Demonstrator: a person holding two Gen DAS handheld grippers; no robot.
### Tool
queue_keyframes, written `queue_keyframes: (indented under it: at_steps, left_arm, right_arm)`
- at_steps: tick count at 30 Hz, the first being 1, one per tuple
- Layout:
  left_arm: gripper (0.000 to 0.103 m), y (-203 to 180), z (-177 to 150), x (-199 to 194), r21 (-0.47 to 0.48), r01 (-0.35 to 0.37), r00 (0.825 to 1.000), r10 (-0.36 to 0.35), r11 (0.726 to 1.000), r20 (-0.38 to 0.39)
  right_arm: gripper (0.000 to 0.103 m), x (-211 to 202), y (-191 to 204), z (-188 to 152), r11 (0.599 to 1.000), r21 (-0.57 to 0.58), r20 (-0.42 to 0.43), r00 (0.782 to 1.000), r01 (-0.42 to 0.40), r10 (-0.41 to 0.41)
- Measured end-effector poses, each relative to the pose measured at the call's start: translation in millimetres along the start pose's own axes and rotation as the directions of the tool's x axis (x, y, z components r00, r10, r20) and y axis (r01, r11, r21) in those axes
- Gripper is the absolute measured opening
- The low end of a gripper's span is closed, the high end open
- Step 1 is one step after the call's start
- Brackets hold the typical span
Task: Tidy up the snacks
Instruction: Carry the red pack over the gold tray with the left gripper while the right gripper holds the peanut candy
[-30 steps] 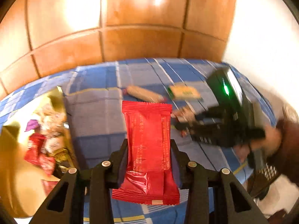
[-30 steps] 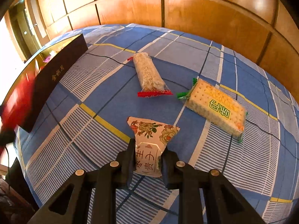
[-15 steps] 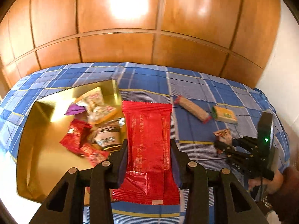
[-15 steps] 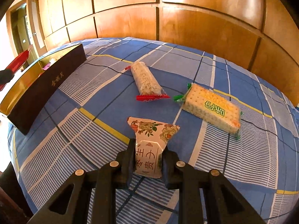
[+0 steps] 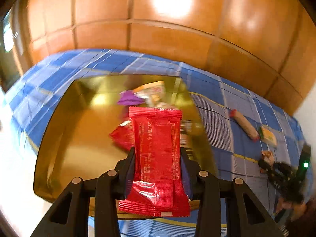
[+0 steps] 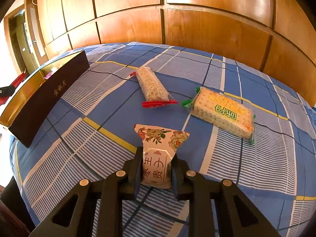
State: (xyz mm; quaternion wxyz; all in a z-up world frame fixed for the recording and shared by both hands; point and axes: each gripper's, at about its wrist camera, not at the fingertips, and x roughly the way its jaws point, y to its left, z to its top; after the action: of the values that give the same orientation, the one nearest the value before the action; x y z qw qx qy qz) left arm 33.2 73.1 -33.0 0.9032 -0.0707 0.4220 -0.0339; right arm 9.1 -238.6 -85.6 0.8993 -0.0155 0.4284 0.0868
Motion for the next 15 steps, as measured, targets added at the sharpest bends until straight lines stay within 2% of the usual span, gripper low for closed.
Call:
queue_keyframes:
  at_steps: [3, 6, 8, 13, 15]
  left_arm:
    - [0.041, 34, 2, 6, -0.126, -0.002, 0.999, -0.003, 0.992, -0.038]
    - [0.041, 64, 2, 14, -0.233, -0.008, 0.997, -0.010, 0.972, -0.076]
    - [0.041, 77, 3, 20, -0.277, -0.015, 0.996, -0.011, 0.961, -0.094]
    - [0.041, 82, 22, 32, -0.260, -0.049, 0.994, 0.023, 0.964, -0.103]
    - [0.041, 82, 36, 37, -0.227, -0.067, 0.995, 0.047, 0.972, -0.093]
  right_arm:
    - [0.024, 0, -2, 0, 1.000, 0.007, 0.003, 1.000, -0.005, 0.005]
    - [0.024, 0, -3, -1, 1.000, 0.013, 0.006, 1.000, -0.011, 0.011]
    - [0.024, 0, -3, -1, 1.000, 0.016, 0.007, 1.000, -0.014, 0.013]
    - [0.024, -1, -4, -1, 1.000, 0.023, 0.010, 1.000, -0.018, 0.018]
    - [0.024, -1, -4, -1, 0.999, 0.028, 0.012, 1.000, -0.021, 0.020]
